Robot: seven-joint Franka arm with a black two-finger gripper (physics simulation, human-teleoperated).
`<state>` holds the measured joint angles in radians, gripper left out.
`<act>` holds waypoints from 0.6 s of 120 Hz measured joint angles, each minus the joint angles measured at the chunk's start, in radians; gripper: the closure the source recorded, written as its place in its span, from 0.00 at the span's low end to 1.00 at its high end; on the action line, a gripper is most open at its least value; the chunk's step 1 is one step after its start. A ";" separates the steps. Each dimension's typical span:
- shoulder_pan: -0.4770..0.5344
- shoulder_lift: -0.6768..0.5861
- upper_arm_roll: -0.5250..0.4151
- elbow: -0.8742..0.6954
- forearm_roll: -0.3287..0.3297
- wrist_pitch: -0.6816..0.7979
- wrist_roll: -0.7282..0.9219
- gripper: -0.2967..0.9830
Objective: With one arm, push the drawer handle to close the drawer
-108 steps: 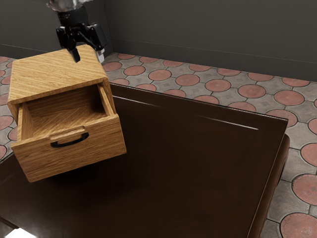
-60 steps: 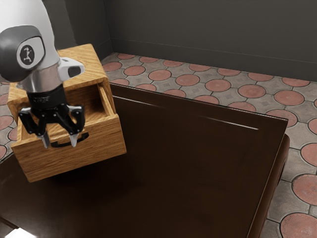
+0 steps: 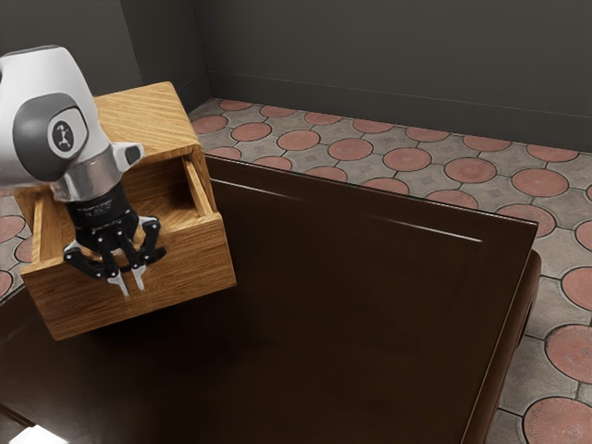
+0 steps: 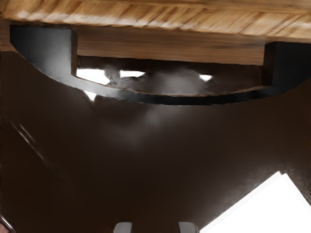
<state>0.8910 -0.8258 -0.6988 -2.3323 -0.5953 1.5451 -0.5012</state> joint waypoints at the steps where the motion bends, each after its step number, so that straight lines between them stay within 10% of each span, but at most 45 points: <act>1: 0.000 0.008 0.001 0.001 0.003 0.004 -0.003 0.75; 72: 0.000 0.328 0.044 0.105 0.216 0.290 -0.145 0.79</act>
<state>0.8913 -0.4977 -0.6546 -2.2272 -0.3795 1.8349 -0.6457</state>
